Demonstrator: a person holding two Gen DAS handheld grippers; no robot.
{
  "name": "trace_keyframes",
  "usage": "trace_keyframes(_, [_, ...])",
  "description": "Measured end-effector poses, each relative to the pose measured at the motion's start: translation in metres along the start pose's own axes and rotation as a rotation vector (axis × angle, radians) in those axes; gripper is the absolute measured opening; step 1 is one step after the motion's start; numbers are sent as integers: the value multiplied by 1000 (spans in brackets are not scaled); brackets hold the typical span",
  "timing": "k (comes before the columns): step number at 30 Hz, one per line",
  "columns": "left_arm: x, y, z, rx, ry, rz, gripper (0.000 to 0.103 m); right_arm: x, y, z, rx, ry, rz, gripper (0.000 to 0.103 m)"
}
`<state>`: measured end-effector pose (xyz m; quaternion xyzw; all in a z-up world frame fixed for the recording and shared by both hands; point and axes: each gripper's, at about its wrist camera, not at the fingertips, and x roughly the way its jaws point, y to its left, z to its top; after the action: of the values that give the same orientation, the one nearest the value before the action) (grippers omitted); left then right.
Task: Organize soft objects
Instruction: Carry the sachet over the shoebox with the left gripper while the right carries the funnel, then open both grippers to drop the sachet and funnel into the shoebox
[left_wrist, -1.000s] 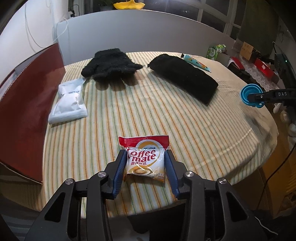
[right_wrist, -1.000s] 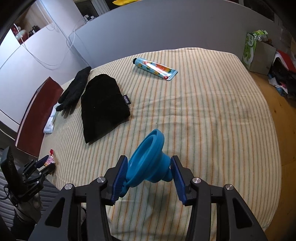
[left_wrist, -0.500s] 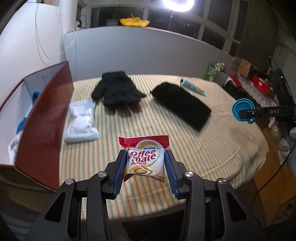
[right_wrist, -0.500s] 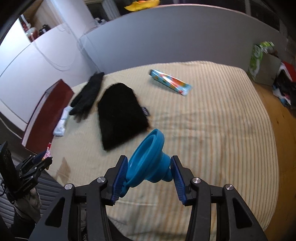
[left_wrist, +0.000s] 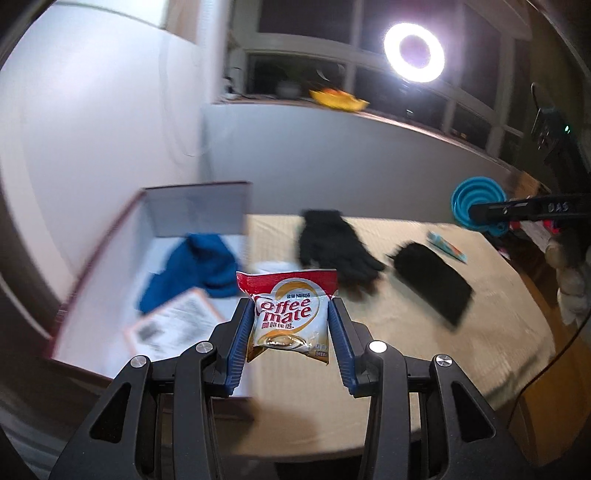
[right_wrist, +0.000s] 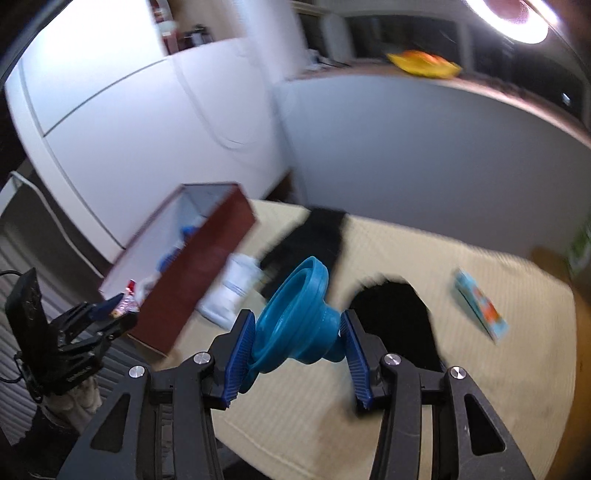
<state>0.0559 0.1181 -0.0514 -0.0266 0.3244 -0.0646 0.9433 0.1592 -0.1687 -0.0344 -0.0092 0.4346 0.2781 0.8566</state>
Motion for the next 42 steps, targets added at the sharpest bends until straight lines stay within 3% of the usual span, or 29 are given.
trace_keyframes(11, [-5,65,1,-62,-38,173,40,72,104,88,-154,14,141,44])
trace_keyframes(21, [11,82,2,-80,-23,215,40,133,170,117,-218,63,193,44])
trace_keyframes(30, [25,91,5,-101,-7,213,40,189,189,138,-199,117,201,45])
trace_keyframes(33, [29,90,4,-86,5,214,43,199,193,139,-197,125,208,49])
trace_keyframes(34, [30,90,4,-87,7,219,52,202,194,140,-199,129,208,53])
trace_keyframes(36, [30,91,4,-95,1,218,69,205,194,141,-195,131,195,71])
trace_keyframes(37, [29,92,4,-100,-4,219,73,205,194,141,-194,125,190,73])
trace_keyframes(42, [25,94,2,-126,-5,214,73,200,189,139,-192,119,188,73])
